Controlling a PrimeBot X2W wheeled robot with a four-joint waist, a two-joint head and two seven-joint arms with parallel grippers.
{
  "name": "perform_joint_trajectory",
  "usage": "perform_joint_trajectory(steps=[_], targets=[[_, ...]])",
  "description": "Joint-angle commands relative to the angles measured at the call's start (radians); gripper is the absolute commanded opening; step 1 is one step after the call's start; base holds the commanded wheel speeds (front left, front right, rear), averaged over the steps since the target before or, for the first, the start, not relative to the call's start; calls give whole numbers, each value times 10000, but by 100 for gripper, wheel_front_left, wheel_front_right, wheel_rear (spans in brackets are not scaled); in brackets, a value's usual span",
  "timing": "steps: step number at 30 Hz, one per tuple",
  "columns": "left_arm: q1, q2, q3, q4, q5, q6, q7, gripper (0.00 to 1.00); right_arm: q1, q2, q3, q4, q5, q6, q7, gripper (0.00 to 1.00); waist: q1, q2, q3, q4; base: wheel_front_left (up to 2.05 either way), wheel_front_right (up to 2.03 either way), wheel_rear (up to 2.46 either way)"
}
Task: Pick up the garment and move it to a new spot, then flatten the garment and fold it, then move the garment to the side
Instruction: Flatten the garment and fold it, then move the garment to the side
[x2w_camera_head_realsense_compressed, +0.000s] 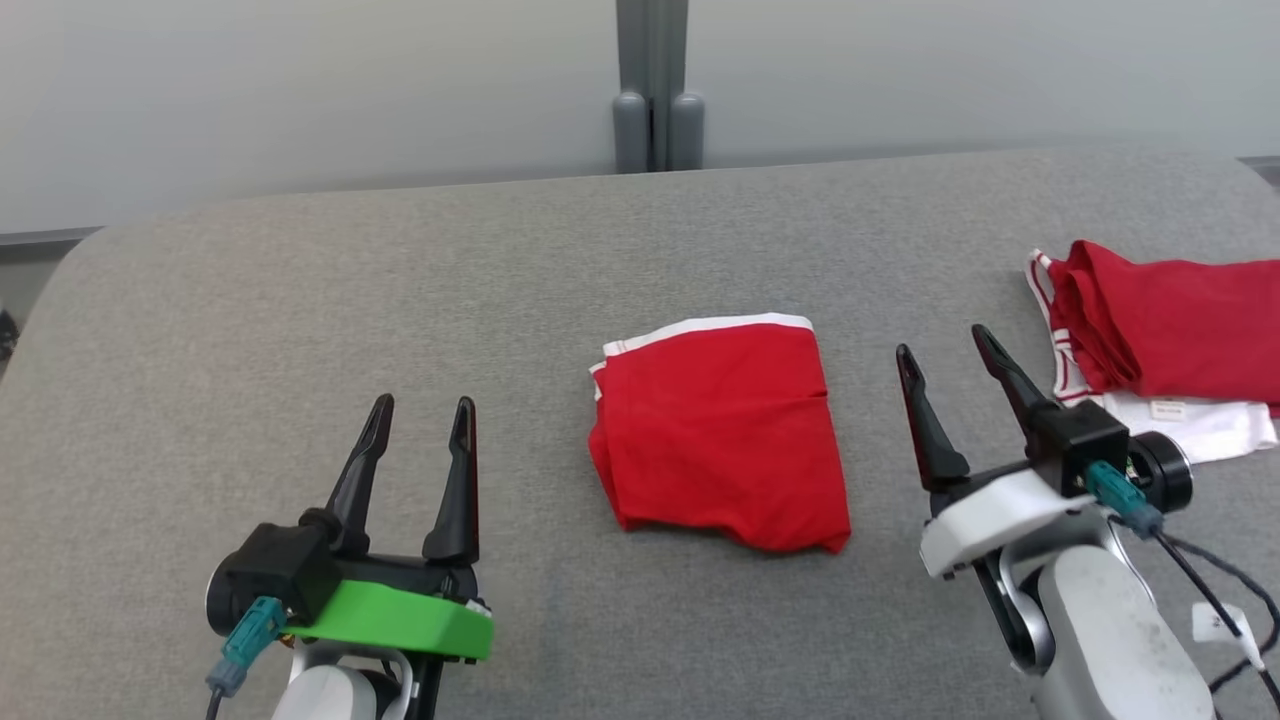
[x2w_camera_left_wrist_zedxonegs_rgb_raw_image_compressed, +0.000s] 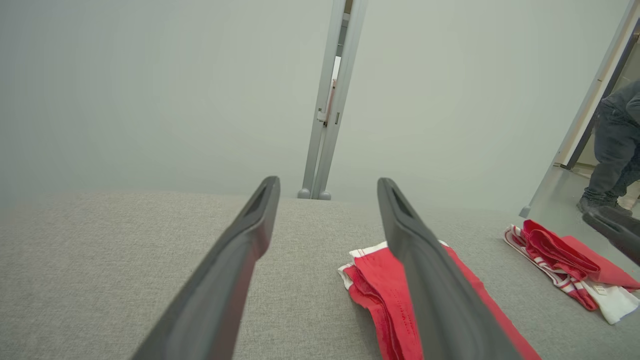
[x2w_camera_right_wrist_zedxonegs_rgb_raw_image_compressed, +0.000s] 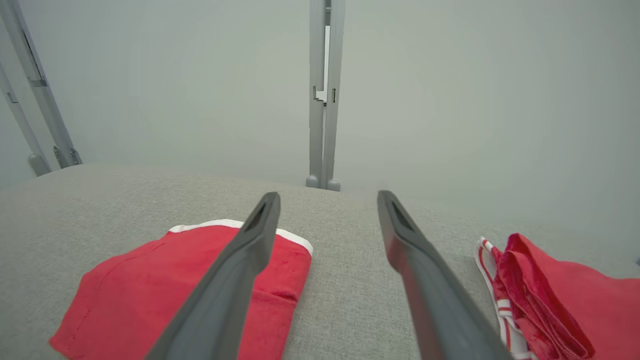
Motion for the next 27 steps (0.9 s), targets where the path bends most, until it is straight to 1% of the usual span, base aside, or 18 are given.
perform_joint_trajectory(steps=[1, 3, 8, 19, 27], targets=[[127, 28, 52, -52, 24, 55, 1, 100, 323, 104, -238, -353, -280, -1, -20, 100, 0, -1, 101, -241, 0, 0, 0], [160, 26, 72, -52, 88, 68, 1, 100, 671, 264, -553, -787, -608, -1, -23, 100, 0, -1, 127, -330, 0, 0, 0], [262, 28, 168, -34, 202, 106, 1, 100, 1150, 472, -819, -1236, -885, -1, -23, 100, 0, -1, 185, -476, 0, 0, 0], [341, 28, 187, -49, 280, 147, 1, 100, 1281, 534, -840, -1191, -654, -1, -24, 100, 0, -1, 199, -470, 0, 0, 0], [321, 28, 27, 112, 328, 62, 1, 100, 1192, 535, -768, -993, -570, -1, -26, 100, 0, -1, 289, -378, 0, 0, 0]])
